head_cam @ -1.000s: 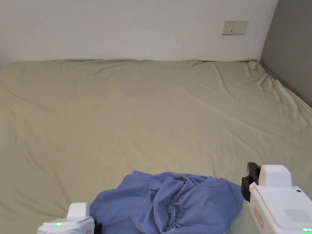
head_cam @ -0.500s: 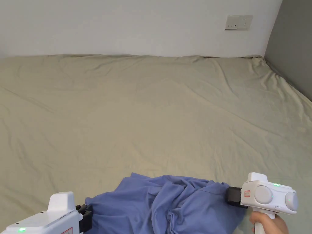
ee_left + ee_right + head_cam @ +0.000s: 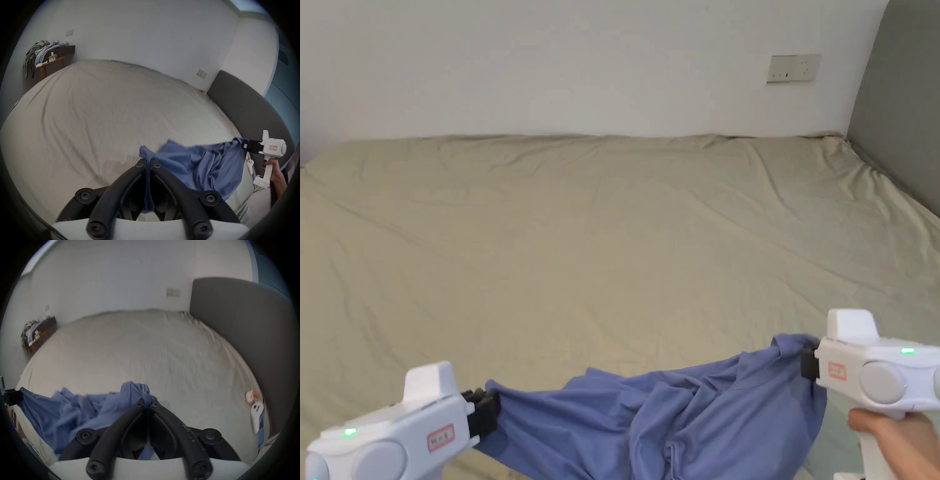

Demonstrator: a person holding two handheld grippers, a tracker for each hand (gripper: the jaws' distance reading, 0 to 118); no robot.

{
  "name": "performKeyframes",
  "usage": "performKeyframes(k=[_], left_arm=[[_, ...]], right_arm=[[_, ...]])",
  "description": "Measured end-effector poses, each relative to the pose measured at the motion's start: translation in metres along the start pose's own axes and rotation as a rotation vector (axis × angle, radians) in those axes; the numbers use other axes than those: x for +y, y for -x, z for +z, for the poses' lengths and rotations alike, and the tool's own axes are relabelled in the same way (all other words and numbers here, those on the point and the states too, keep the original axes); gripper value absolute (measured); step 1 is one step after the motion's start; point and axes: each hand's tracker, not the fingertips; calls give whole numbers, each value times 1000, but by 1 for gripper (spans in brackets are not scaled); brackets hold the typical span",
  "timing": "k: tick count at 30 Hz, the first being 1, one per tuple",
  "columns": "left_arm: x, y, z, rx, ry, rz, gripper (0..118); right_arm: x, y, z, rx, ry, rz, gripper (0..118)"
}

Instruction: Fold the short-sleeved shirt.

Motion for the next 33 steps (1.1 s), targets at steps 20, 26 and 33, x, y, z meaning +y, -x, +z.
performKeyframes(k=[20,26,33], left_arm=[[374,-34,31,200,-431,-31,3],[412,-41,15,221,-499,-30,3],[412,-34,-20,244,-500,-44,3]], right_arm=[[297,-38,65,-117,-451,-44,3],[334,-32,60,-72,-509,-96,3],[334,-13,40,-106,-549,-69,3]])
